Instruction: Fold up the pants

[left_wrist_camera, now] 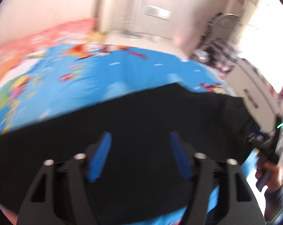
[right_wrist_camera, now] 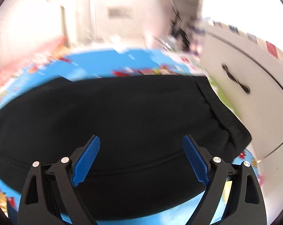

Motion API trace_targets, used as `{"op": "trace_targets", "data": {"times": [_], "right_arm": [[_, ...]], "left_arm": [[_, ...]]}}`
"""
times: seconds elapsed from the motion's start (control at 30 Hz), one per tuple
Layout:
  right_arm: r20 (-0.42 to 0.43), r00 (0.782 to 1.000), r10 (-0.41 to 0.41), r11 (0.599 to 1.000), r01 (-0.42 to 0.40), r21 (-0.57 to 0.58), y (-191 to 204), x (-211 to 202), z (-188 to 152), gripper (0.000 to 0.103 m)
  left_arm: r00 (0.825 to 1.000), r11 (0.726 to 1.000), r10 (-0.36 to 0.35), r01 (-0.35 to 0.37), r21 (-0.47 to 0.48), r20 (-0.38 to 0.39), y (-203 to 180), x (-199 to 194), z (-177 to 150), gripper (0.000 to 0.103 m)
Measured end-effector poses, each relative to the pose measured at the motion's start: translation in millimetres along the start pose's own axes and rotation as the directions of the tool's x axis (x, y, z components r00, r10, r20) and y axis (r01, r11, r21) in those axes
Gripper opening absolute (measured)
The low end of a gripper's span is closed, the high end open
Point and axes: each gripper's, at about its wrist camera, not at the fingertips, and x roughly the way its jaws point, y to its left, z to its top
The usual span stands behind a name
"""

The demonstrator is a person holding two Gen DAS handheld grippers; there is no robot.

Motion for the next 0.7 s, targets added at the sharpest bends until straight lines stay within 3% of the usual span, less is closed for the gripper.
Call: {"op": "trace_targets", "data": {"times": [0.07,0.17,0.27,0.33,0.43,0.47,0.53,0.6,0.63,0.67,0.7], "right_arm": [[-0.014,1.0,0.003,1.0,-0.003,0.004,-4.9,8.0,-4.5,0.087],[-0.011,1.0,-0.01,1.0,0.01,0.007,-4.4,9.8,-6.9,0.088],[-0.022,1.0,-0.008,1.0,0.008,0.014,-4.1,11.3,-6.6,0.088],[-0.023,1.0,-0.001,1.0,0.001,0.016,-5.7,12.6,-7.3,0.088],[-0.019,1.0,0.002,1.0,-0.002,0.011,-4.4,12.1,-8.4,0.089],[-0.018,1.0,0.003,1.0,-0.003,0.01,-3.7,11.5,-9.2,0.089],[-0.017,1.0,0.007,1.0,-0.007,0.01,-4.1,12.9,-8.9,0.089],[-0.017,1.0,0.012,1.0,-0.012,0.012,-4.5,12.6,-9.7,0.089],[-0.015,1.0,0.016,1.0,-0.016,0.014,-5.0,12.7,-10.4,0.089],[-0.013,1.0,0.017,1.0,-0.017,0.016,-5.2,12.8,-10.7,0.089],[-0.011,1.0,0.017,1.0,-0.017,0.018,-5.0,12.9,-10.9,0.089]], "left_arm": [[1.0,0.991,0.013,-0.012,0.135,-0.005,-26.0,30.8,30.7,0.06],[0.999,0.956,0.008,0.007,0.292,-0.05,-64.8,86.3,68.1,0.058],[0.992,0.925,-0.021,0.066,0.374,-0.123,-92.6,137.5,83.9,0.026],[0.982,0.911,-0.046,0.117,0.395,-0.184,-101.0,168.6,85.4,0.019],[0.988,0.887,0.045,0.028,0.461,-0.147,-103.6,190.9,87.6,0.024],[0.99,0.901,0.08,-0.023,0.433,-0.114,-94.9,194.8,97.2,0.04],[0.993,0.93,0.104,-0.074,0.36,-0.063,-79.8,190.9,109.0,0.036],[0.999,0.94,0.045,-0.043,0.337,0.001,-84.1,168.7,109.5,0.038],[0.999,0.933,0.0,-0.016,0.359,0.046,-94.2,153.2,102.7,0.042],[0.998,0.925,-0.03,0.007,0.38,0.057,-102.1,142.6,95.4,0.053],[0.997,0.913,-0.052,0.023,0.408,0.06,-114.8,132.2,82.4,0.056]]}}
